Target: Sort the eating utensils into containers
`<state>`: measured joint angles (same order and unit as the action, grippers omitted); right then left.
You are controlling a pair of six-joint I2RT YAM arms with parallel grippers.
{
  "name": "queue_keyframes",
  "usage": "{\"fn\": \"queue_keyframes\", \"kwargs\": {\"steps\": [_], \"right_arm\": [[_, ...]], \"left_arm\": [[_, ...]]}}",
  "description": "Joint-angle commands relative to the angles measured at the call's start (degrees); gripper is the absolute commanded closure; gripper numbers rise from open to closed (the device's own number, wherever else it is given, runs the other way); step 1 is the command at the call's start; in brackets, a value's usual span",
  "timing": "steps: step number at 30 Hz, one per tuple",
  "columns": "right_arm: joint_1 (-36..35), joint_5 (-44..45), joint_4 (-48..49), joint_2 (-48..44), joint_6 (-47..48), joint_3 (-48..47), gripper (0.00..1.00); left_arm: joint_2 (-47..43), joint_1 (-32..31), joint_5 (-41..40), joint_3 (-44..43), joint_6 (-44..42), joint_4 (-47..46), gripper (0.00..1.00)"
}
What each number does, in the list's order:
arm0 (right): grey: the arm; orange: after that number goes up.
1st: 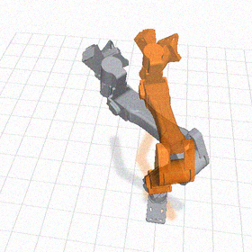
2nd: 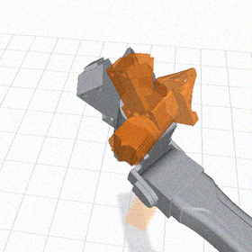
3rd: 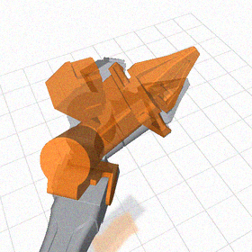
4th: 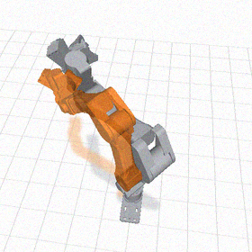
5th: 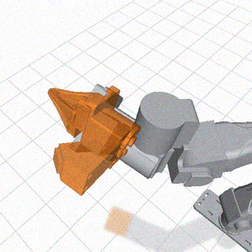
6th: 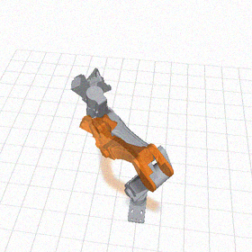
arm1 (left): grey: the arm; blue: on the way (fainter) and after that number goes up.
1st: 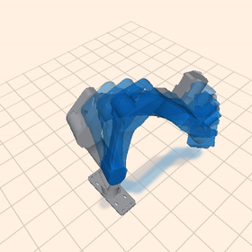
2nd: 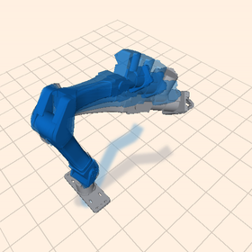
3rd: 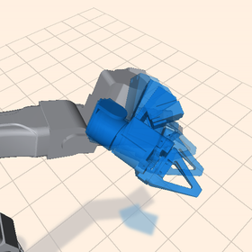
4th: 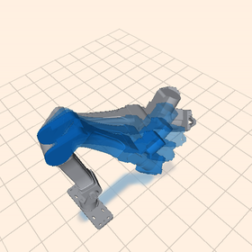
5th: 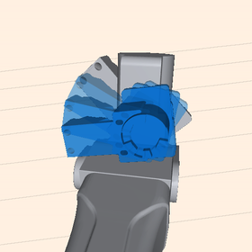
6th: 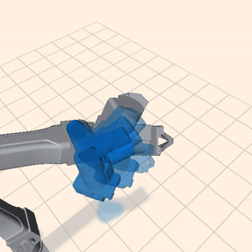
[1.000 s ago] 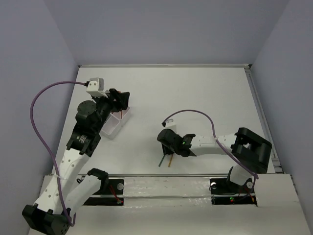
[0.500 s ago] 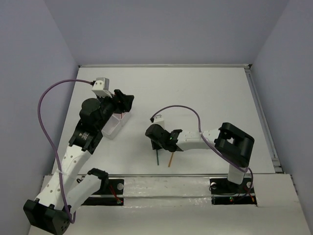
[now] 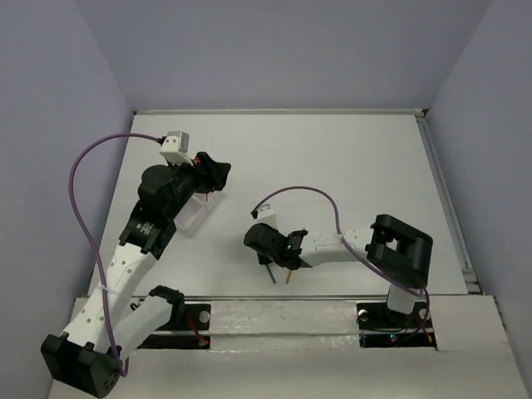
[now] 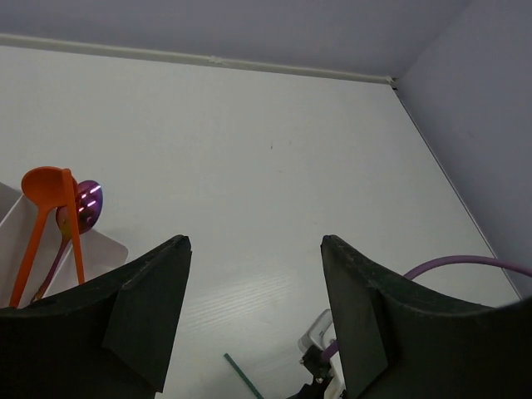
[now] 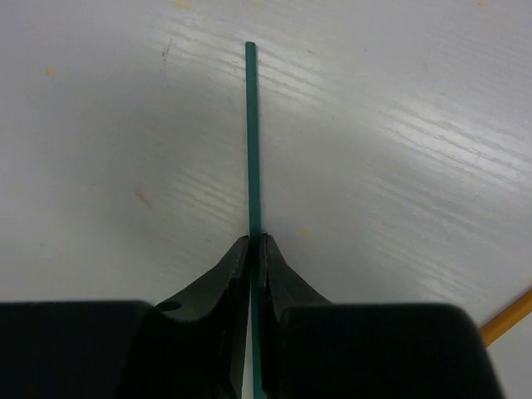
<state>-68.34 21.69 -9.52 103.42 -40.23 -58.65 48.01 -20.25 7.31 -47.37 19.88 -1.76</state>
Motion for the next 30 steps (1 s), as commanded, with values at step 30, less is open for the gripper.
{"fn": "queue_keyframes", "kwargs": {"steps": [30], "right_arm": [[-0.92,19.16,23.58,-14.82,23.61,-2.69,0.93]], "left_arm": [[12.99,-0.32,20.90,-2.02,3.15,-1.32,0.27]]}}
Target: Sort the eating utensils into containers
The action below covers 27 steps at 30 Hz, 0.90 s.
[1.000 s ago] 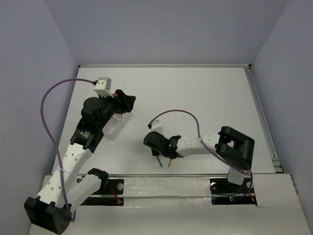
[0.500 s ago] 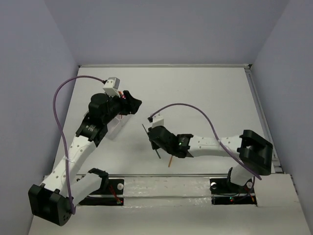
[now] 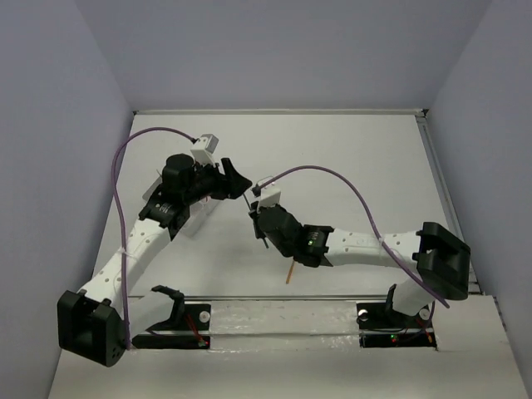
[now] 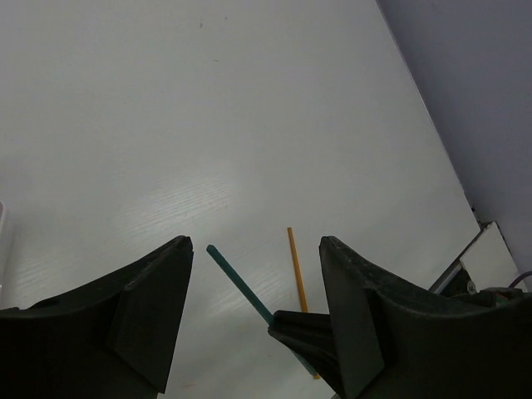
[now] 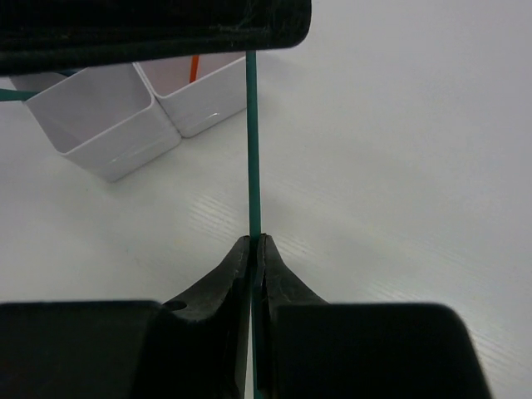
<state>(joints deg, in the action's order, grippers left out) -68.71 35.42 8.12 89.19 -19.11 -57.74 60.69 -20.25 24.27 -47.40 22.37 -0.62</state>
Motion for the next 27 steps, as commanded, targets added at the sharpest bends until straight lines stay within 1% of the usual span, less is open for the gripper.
{"fn": "queue_keyframes", "kwargs": {"steps": [1,7,10,13,14,17,18,21,24,25,27], "right_arm": [[-0.55,5.71,6.46,-0.77,2.76,-3.70,0.93],[-0.55,4.13,10.86,-2.17,3.38,-2.21,0.93],[-0.55,2.99,13.06,-2.70,3.56,-1.24,0.93],[-0.55,2.02,13.67,-2.53,3.56,-1.33,0.93],[-0.55,2.11,13.76,-2.70,3.56,-1.33,0.93],[-0.55,2.20,14.47,-2.97,3.73,-1.06,0.93],[-0.55,2.20,14.38,-3.23,3.73,-1.06,0.93],[-0.55,2.11,14.56,-3.67,3.47,-0.36,0.93],[-0.55,1.58,14.73,-4.55,2.59,0.86,0.74],[-0.55,0.63,13.86,-5.24,1.55,1.13,0.63],[-0.55,-0.61,13.59,-6.21,0.66,2.36,0.54]], "left_arm": [[0.57,-0.32,3.94,-2.08,0.48,-2.19,0.27],[0.84,-0.32,3.50,-2.17,0.22,-2.01,0.30],[1.10,-0.32,3.59,-2.17,0.31,-2.01,0.35],[1.63,-0.32,4.37,-2.09,0.39,-2.54,0.49],[1.63,-0.32,4.55,-2.00,0.48,-2.63,0.58],[1.72,-0.32,4.56,-2.00,0.31,-2.45,0.69],[1.63,-0.32,4.29,-2.17,0.13,-2.45,0.79],[1.02,-0.32,2.72,-2.26,-0.13,-2.02,0.94],[0.31,-0.32,0.17,-2.61,-0.92,-1.23,0.94],[0.14,-0.32,-1.49,-2.70,-1.10,-0.96,0.94],[-0.39,-0.32,-3.52,-3.05,-1.71,-0.26,0.94]]}}
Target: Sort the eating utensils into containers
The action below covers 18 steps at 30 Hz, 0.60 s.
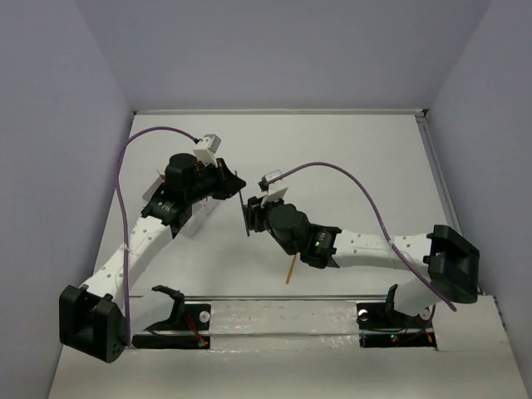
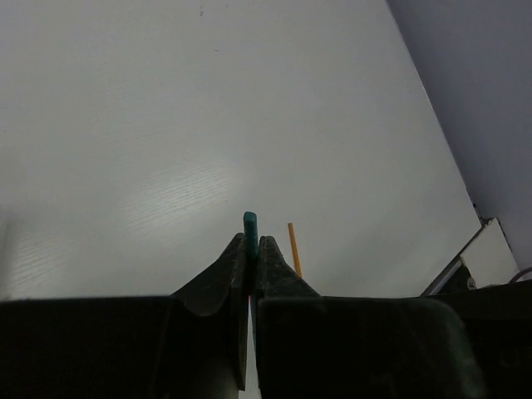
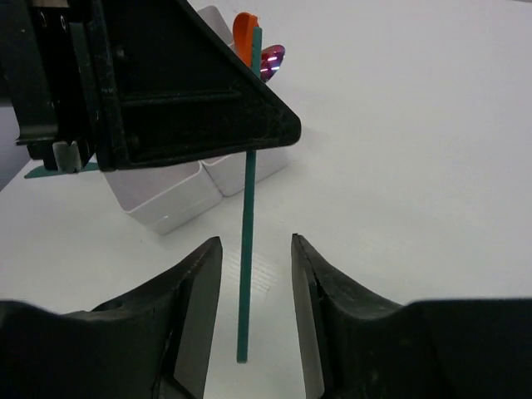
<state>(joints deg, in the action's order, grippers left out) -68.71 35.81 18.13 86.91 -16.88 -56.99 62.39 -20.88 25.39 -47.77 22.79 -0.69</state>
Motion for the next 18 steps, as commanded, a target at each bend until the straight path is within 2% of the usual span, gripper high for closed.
{"fn": "queue_keyframes", "kwargs": {"steps": [1,3,5,11,18], "right_arm": [[-0.55,-1.79,3.06,-4.55,-2.70,3.36,0.47],[-0.55,-3.29,2.09,-7.01,-4.11,5.30,0.40],[-0.55,-4.43,0.94,-9.03,-5.96,8.90,0.38],[-0.55,-5.05,-0.28,-16.51,-10.00,18.04,0.38],[-0.55,-4.52,-7.66,-19.67,-15.80,22.27,0.38]], "left_arm": [[-2.45,0.32,-7.25,-2.77,-2.31,-0.02,0.94],[-3.50,0.85,-10.17,-2.94,-2.92,0.42,0.94],[-4.64,2.51,-13.86,-2.94,-3.01,0.43,0.94],[-4.74,7.96,-18.87,-2.94,-1.69,-2.03,0.94],[-1.49,8.49,-31.26,-5.76,-3.80,-4.05,0.94]]}}
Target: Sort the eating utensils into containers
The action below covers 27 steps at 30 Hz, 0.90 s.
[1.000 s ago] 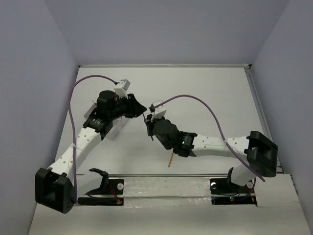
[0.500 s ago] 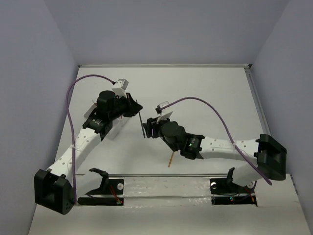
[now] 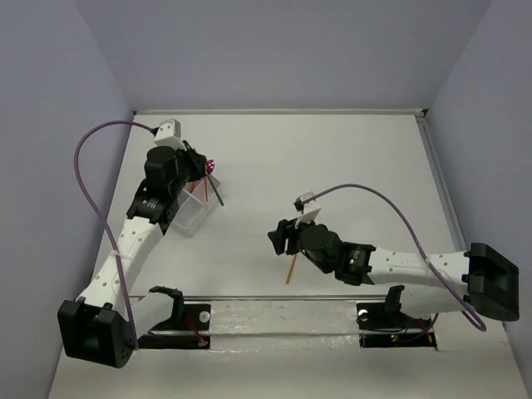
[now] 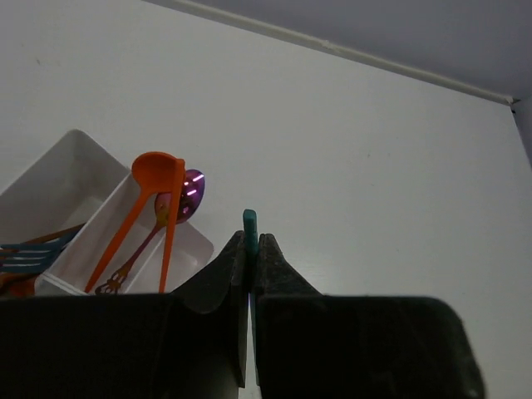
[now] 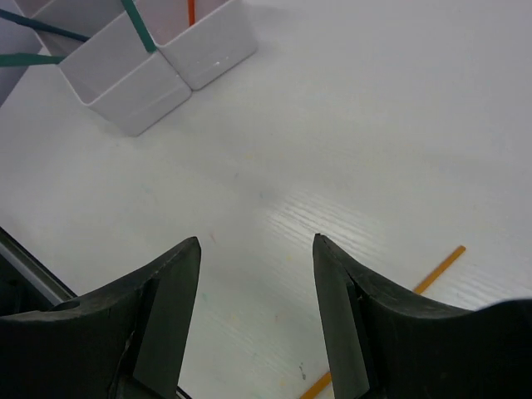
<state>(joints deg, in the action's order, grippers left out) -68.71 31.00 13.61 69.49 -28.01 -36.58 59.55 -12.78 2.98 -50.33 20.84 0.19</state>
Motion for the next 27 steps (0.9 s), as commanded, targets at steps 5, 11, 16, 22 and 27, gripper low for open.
{"fn": "queue_keyframes", "kwargs": {"steps": [5,11,16,22,27], "right_arm": [[-0.55,-1.21,-2.62,-6.12,-6.80,6.25,0.38],[-0.55,0.72,-11.92,-5.60,-9.69,5.47,0.37],[-0.55,0.03,-14.93,-2.88,-12.41,5.73,0.37],[-0.55,-0.16,-15.18,-0.68,-14.79,6.35,0.37],[-0.55,2.57,-22.47,3.10,-16.81,2.57,0.32]], "left_arm": [[3.82,0.38,-15.19,-2.50,-3.61,-9.93,0.94],[5.31,0.38,-22.93,-1.97,-8.27,-16.00,0.94],[8.38,0.38,-24.43,-2.06,-10.64,-18.90,0.94],[11.81,-0.14,-24.25,-1.27,-12.14,-20.58,0.94],[14.72,-1.38,-24.87,-1.53,-13.46,-20.40,0.94]]}}
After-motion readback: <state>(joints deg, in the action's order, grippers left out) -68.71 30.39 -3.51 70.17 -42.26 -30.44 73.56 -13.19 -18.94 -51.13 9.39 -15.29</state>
